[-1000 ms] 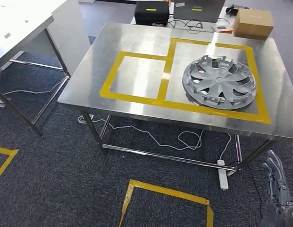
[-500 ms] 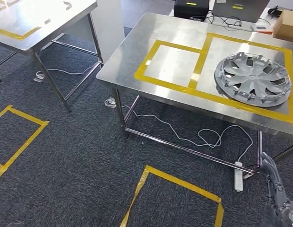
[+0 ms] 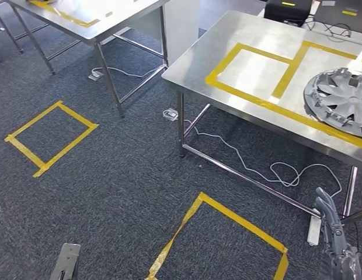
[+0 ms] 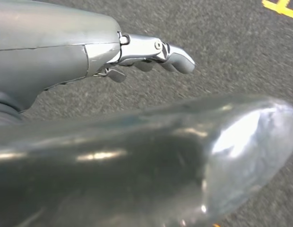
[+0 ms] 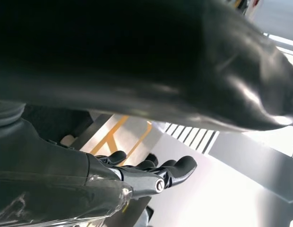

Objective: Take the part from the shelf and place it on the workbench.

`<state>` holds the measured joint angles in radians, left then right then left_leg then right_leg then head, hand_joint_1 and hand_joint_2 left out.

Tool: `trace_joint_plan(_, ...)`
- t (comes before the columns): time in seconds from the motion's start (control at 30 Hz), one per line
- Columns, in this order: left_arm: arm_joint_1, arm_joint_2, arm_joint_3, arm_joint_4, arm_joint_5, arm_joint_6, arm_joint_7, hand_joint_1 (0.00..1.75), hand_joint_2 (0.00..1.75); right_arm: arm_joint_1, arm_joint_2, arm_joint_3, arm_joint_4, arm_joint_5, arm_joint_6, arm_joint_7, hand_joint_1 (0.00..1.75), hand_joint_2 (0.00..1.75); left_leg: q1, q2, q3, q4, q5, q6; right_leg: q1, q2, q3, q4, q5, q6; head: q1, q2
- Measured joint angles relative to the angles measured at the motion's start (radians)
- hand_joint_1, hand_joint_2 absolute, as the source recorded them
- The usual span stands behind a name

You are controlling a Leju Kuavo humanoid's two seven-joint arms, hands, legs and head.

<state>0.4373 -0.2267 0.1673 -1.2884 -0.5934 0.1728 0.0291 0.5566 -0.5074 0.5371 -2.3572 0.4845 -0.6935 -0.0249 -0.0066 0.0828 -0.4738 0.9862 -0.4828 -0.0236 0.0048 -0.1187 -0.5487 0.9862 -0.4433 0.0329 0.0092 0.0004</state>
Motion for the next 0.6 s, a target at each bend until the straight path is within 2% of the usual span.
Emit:
trace_joint_plan(0.03, 0.003, 0.003, -0.013, -0.004, 0.001, 0.001, 0.000, 0.00, 0.00, -0.001, -0.001, 0.001, 0.000, 0.000, 0.000, 0.000, 0.00, 0.00, -0.004, -0.003, 0.004, -0.022, -0.005, 0.007, 0.000, -0.014, -0.006, 0.002, 0.007, 0.006, -0.001, 0.000)
trace_joint_plan(0.07, 0.007, 0.005, -0.023, -0.006, 0.003, 0.002, 0.000, 0.00, 0.00, -0.002, -0.002, 0.002, 0.000, 0.000, 0.000, -0.001, 0.00, 0.00, -0.006, -0.016, -0.003, -0.029, -0.002, 0.018, -0.001, -0.025, -0.010, 0.003, 0.012, 0.012, 0.000, 0.000)
trace_joint_plan(0.1, 0.012, 0.008, -0.030, -0.007, 0.004, 0.003, 0.000, 0.00, 0.00, -0.003, -0.003, 0.003, 0.000, 0.000, 0.000, -0.001, 0.00, 0.00, -0.005, -0.027, -0.011, -0.033, 0.006, 0.027, -0.003, -0.018, -0.017, 0.008, 0.007, 0.018, -0.001, 0.000)
trace_joint_plan(0.13, 0.016, 0.010, -0.036, -0.009, 0.004, 0.004, 0.000, 0.00, 0.00, -0.003, -0.004, 0.004, 0.000, 0.000, 0.000, -0.001, 0.00, 0.00, -0.003, -0.038, -0.021, -0.037, 0.016, 0.037, -0.005, 0.006, -0.026, 0.025, -0.014, 0.024, 0.000, 0.000)
trace_joint_plan(0.17, 0.018, 0.012, -0.041, -0.011, 0.006, 0.006, 0.000, 0.00, 0.00, -0.003, -0.006, 0.005, 0.000, -0.001, 0.000, -0.002, 0.00, 0.00, -0.001, -0.049, -0.032, -0.039, 0.028, 0.045, -0.007, 0.040, -0.040, 0.062, -0.051, 0.028, 0.001, 0.000)
trace_joint_plan(0.2, 0.018, 0.014, -0.047, -0.012, 0.007, 0.008, 0.000, 0.00, 0.00, -0.002, -0.006, 0.006, 0.000, -0.002, 0.000, -0.002, 0.00, 0.00, 0.000, -0.061, -0.046, -0.039, 0.040, 0.049, -0.009, 0.078, -0.058, 0.119, -0.099, 0.031, 0.001, 0.000)
trace_joint_plan(0.23, 0.018, 0.016, -0.053, -0.013, 0.011, 0.011, 0.000, 0.00, 0.00, -0.001, -0.006, 0.006, 0.000, -0.002, 0.000, -0.002, 0.00, 0.00, -0.001, -0.074, -0.061, -0.039, 0.052, 0.052, -0.009, 0.102, -0.076, 0.187, -0.145, 0.032, 0.001, 0.000)
trace_joint_plan(0.27, 0.018, 0.018, -0.060, -0.013, 0.016, 0.016, -0.002, 0.00, 0.00, -0.001, -0.006, 0.007, 0.000, -0.003, 0.000, -0.003, 0.00, 0.00, -0.001, -0.087, -0.076, -0.039, 0.064, 0.052, -0.008, 0.113, -0.090, 0.248, -0.175, 0.032, 0.001, 0.000)
trace_joint_plan(0.3, 0.019, 0.020, -0.067, -0.013, 0.025, 0.023, -0.006, 0.00, 0.00, -0.001, -0.007, 0.008, 0.001, -0.003, 0.000, -0.004, 0.00, 0.00, -0.002, -0.100, -0.091, -0.039, 0.075, 0.051, -0.008, 0.117, -0.092, 0.285, -0.183, 0.032, 0.001, 0.000)
trace_joint_plan(0.33, 0.019, 0.023, -0.074, -0.013, 0.034, 0.032, -0.011, 0.00, 0.00, -0.001, -0.008, 0.008, 0.001, -0.004, 0.000, -0.006, 0.00, 0.00, -0.002, -0.113, -0.106, -0.038, 0.086, 0.050, -0.008, 0.118, -0.079, 0.289, -0.167, 0.032, 0.001, 0.000)
trace_joint_plan(0.37, 0.020, 0.026, -0.081, -0.012, 0.044, 0.042, -0.017, 0.00, 0.00, -0.001, -0.009, 0.009, 0.002, -0.005, 0.000, -0.009, 0.00, 0.00, 0.000, -0.126, -0.120, -0.038, 0.097, 0.046, -0.010, 0.122, -0.049, 0.259, -0.134, 0.032, 0.001, 0.000)
trace_joint_plan(0.4, 0.020, 0.029, -0.090, -0.011, 0.056, 0.053, -0.022, 0.00, 0.00, -0.002, -0.011, 0.009, 0.002, -0.007, 0.000, -0.012, 0.00, 0.00, 0.001, -0.139, -0.133, -0.036, 0.109, 0.042, -0.013, 0.135, -0.004, 0.199, -0.101, 0.034, 0.001, 0.000)
trace_joint_plan(0.43, 0.019, 0.033, -0.099, -0.009, 0.069, 0.065, -0.026, 0.00, 0.00, -0.003, -0.012, 0.010, 0.003, -0.009, 0.000, -0.015, 0.00, 0.00, 0.001, -0.151, -0.146, -0.032, 0.119, 0.036, -0.018, 0.164, 0.051, 0.122, -0.086, 0.036, 0.001, 0.000)
trace_joint_plan(0.47, 0.019, 0.036, -0.107, -0.008, 0.087, 0.078, -0.027, 0.00, 0.00, -0.004, -0.013, 0.011, 0.004, -0.013, 0.000, -0.018, 0.00, 0.00, -0.001, -0.163, -0.157, -0.027, 0.129, 0.030, -0.022, 0.192, 0.095, 0.052, -0.088, 0.035, 0.001, 0.000)
trace_joint_plan(0.5, 0.018, 0.040, -0.113, -0.006, 0.108, 0.095, -0.028, 0.00, 0.00, -0.004, -0.015, 0.011, 0.005, -0.017, 0.000, -0.021, 0.00, 0.00, -0.003, -0.175, -0.165, -0.022, 0.138, 0.025, -0.026, 0.213, 0.125, 0.003, -0.100, 0.033, 0.000, 0.000)
trace_joint_plan(0.53, 0.018, 0.044, -0.117, -0.003, 0.131, 0.112, -0.030, 0.00, 0.00, -0.004, -0.017, 0.011, 0.006, -0.021, 0.000, -0.025, 0.00, 0.00, -0.005, -0.187, -0.170, -0.020, 0.147, 0.022, -0.026, 0.222, 0.138, -0.022, -0.114, 0.028, -0.002, 0.000)
trace_joint_plan(0.57, 0.018, 0.049, -0.120, 0.004, 0.154, 0.127, -0.034, 0.00, 0.00, -0.002, -0.019, 0.012, 0.007, -0.027, 0.000, -0.030, 0.00, 0.00, -0.005, -0.200, -0.174, -0.019, 0.156, 0.019, -0.027, 0.210, 0.135, -0.025, -0.117, 0.021, -0.004, 0.000)
trace_joint_plan(0.6, 0.018, 0.054, -0.123, 0.015, 0.173, 0.140, -0.040, 0.00, 0.00, -0.002, -0.023, 0.012, 0.007, -0.032, 0.000, -0.034, 0.00, 0.00, -0.005, -0.199, -0.176, -0.017, 0.157, 0.017, -0.027, 0.193, 0.132, -0.022, -0.115, 0.014, -0.006, 0.000)
